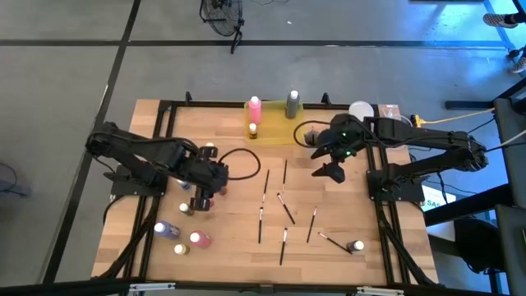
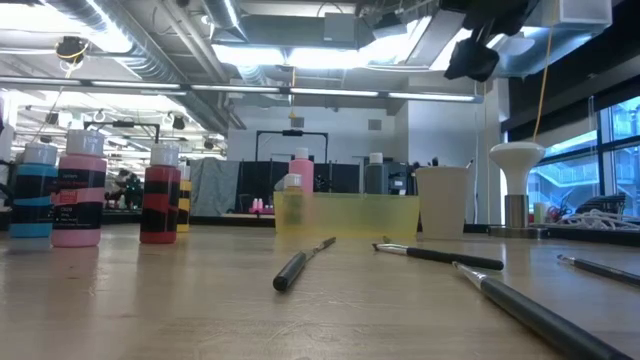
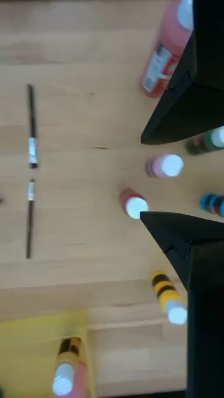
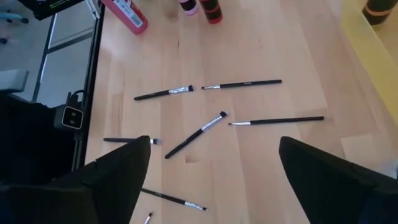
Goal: Pick & Place Paint Supplies
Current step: Put the small yellow paint bottle into the yellow bin
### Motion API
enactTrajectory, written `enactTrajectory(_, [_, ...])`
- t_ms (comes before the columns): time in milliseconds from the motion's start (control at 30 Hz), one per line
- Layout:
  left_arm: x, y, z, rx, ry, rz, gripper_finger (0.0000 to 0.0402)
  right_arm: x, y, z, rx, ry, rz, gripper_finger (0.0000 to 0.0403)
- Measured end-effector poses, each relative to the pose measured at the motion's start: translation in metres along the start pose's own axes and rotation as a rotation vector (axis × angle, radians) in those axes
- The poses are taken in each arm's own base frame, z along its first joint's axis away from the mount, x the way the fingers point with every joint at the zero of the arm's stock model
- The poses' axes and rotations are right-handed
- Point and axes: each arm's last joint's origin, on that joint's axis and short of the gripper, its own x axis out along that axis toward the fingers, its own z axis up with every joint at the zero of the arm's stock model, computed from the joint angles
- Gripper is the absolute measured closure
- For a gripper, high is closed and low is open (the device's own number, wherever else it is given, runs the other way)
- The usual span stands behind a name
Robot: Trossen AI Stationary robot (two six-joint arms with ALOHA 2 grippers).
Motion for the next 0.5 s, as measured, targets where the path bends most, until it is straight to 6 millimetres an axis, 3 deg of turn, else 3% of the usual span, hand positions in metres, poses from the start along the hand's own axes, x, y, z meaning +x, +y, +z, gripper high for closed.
enactTrajectory(133, [-0.001,0.001,-0.002,0.024,0.021,0.016,0.0219,0.000,0.001,0.000,-0.017,0.002,0.002,0.0044])
enactTrajectory(267, [-0.022,0.007,-0.005,-0.014,-0.057,0.021,0.0219,-0.003,0.001,-0.006,-0.003,0.056,-0.008,0.0044])
enactTrajectory(400, [-0.046,0.016,-0.018,-0.062,-0.142,0.046,0.0219,-0.024,0.010,-0.016,0.022,0.138,-0.042,0.0043])
enactTrajectory(500, [-0.066,0.027,-0.034,-0.192,-0.244,0.134,0.0219,-0.044,0.022,-0.026,0.003,0.115,-0.037,0.0043])
